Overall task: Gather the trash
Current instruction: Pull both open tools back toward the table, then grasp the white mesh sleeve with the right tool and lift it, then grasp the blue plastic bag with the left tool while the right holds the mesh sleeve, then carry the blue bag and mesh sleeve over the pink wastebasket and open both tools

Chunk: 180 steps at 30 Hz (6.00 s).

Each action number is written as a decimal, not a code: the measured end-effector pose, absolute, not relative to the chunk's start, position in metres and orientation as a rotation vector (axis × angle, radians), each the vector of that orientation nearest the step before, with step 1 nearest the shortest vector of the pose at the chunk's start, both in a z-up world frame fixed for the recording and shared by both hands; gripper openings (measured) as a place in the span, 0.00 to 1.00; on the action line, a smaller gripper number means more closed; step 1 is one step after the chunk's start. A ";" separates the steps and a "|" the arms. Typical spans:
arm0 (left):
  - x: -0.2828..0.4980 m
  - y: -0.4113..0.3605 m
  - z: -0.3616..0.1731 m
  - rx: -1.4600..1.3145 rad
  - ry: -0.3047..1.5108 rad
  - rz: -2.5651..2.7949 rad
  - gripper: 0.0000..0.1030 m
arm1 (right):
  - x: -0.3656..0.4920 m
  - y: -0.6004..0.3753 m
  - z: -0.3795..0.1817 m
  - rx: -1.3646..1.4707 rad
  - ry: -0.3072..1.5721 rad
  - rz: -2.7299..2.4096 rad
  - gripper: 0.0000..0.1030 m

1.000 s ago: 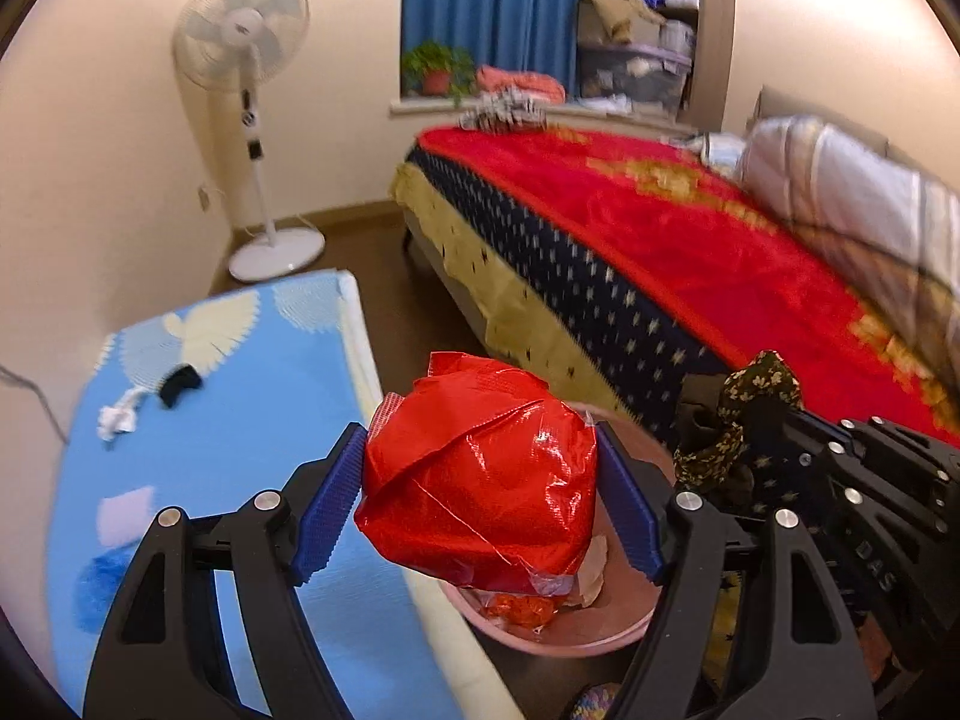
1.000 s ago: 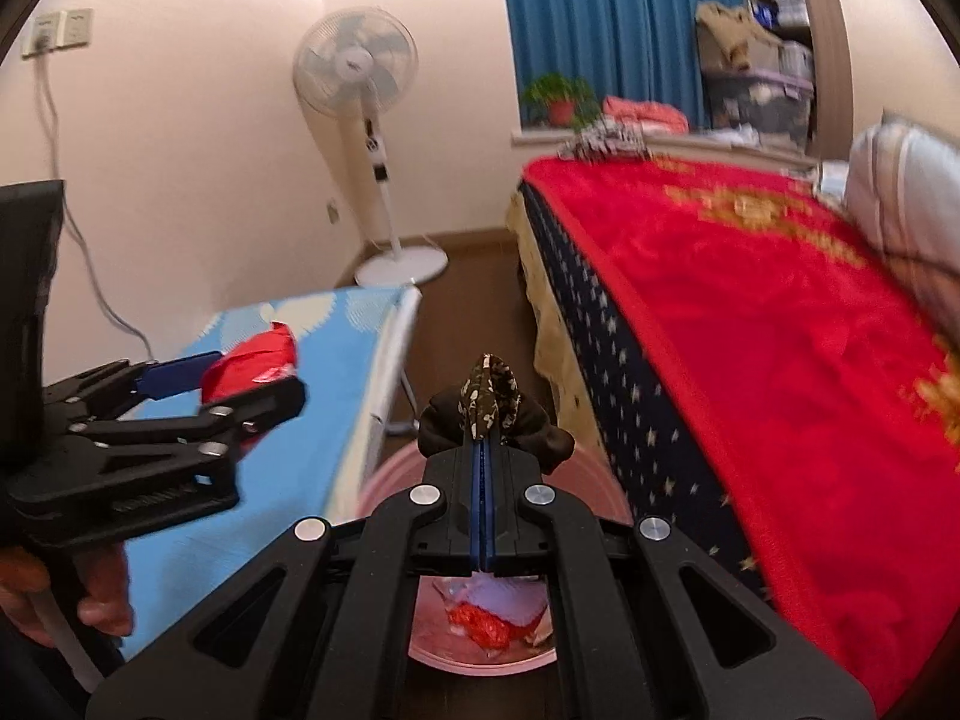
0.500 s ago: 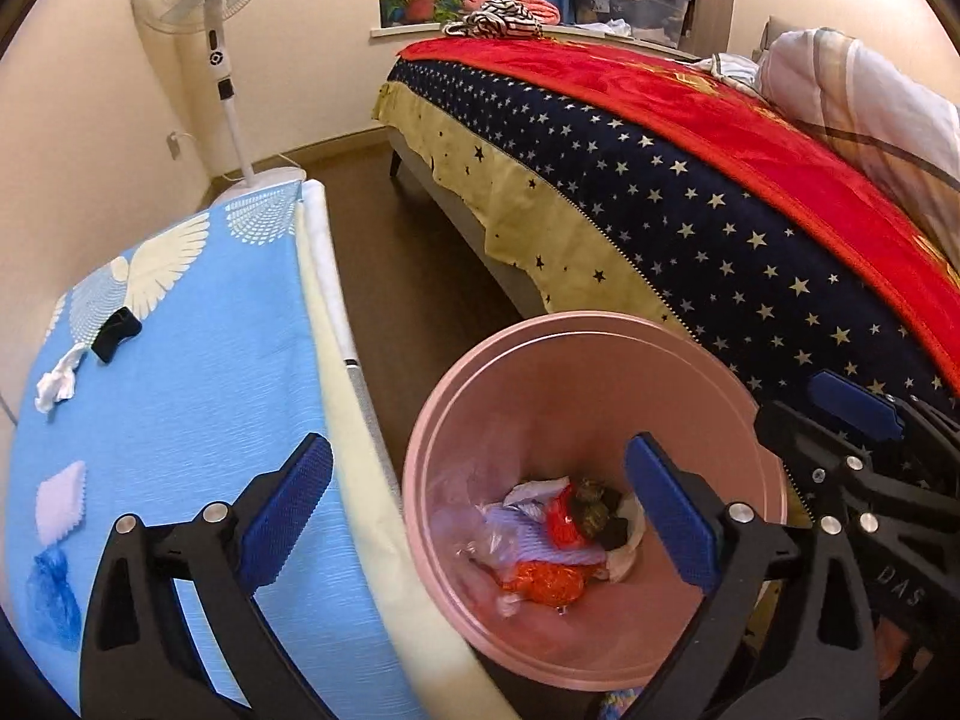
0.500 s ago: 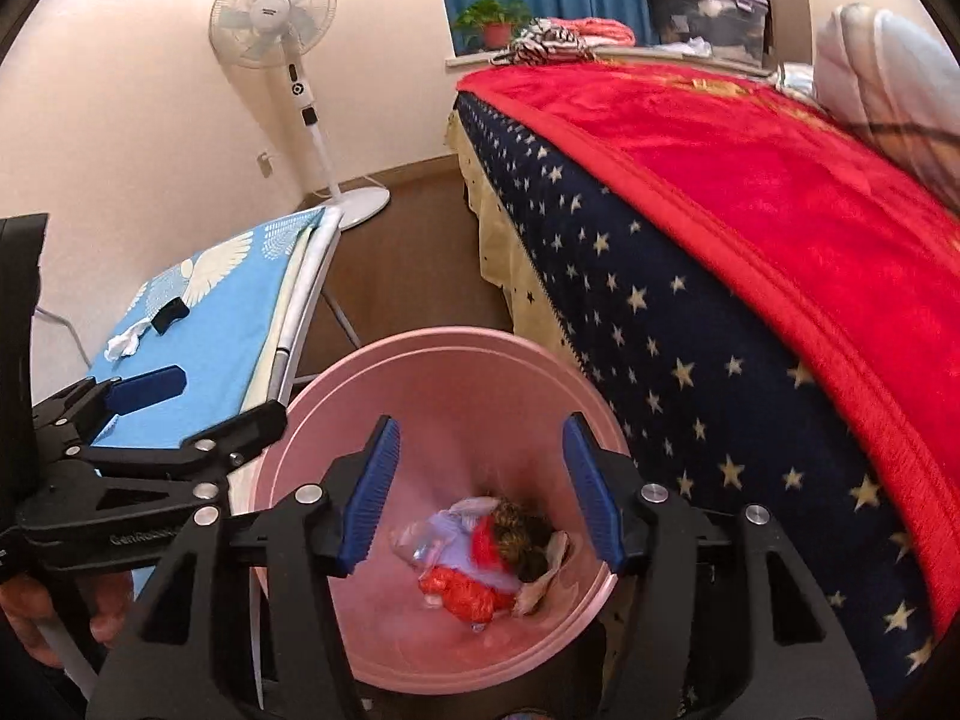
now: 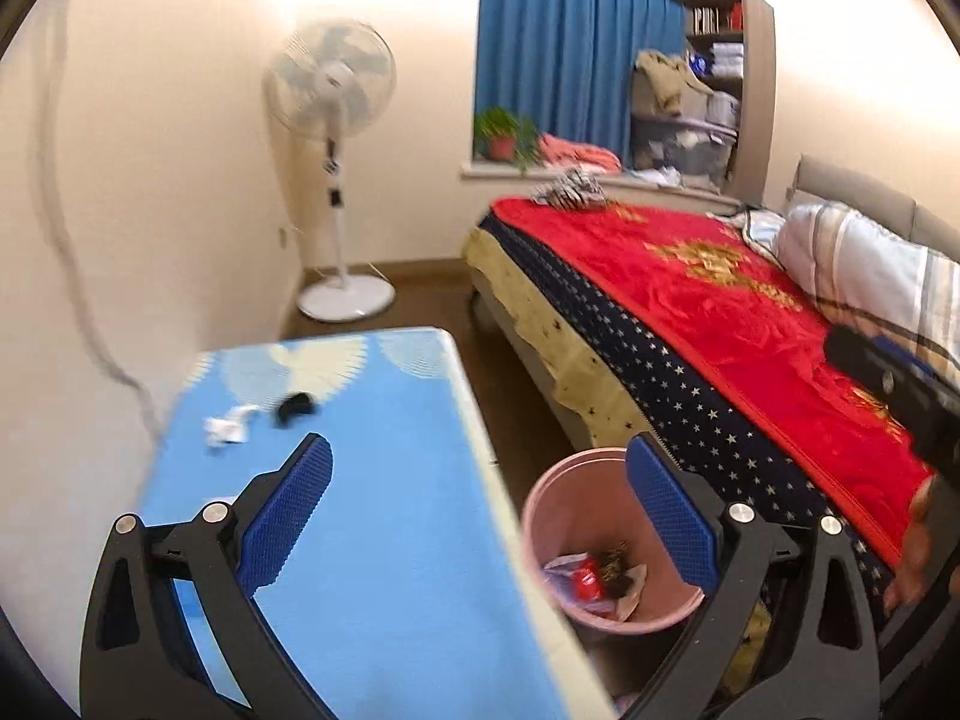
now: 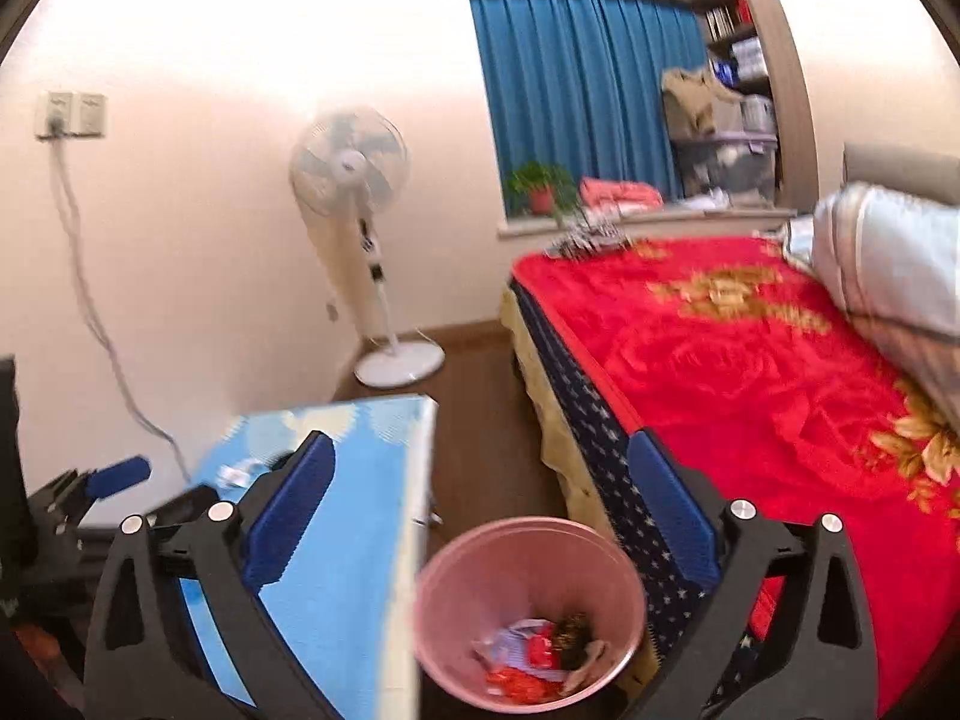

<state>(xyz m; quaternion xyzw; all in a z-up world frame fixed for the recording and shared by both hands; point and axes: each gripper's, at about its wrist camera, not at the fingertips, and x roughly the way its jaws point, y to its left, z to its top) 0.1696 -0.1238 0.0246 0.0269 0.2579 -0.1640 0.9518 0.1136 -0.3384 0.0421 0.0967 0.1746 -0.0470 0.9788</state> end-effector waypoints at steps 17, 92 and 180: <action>0.007 0.063 0.030 0.007 0.525 -0.012 0.92 | 0.014 -0.178 0.030 0.141 0.484 0.206 0.95; 0.263 0.100 -0.139 -0.097 0.586 -0.002 0.92 | 0.257 -0.130 -0.055 0.006 0.642 0.188 0.12; 0.281 -0.280 -0.136 0.206 0.852 -0.468 0.92 | 0.209 -0.427 -0.156 0.202 0.847 -0.144 0.61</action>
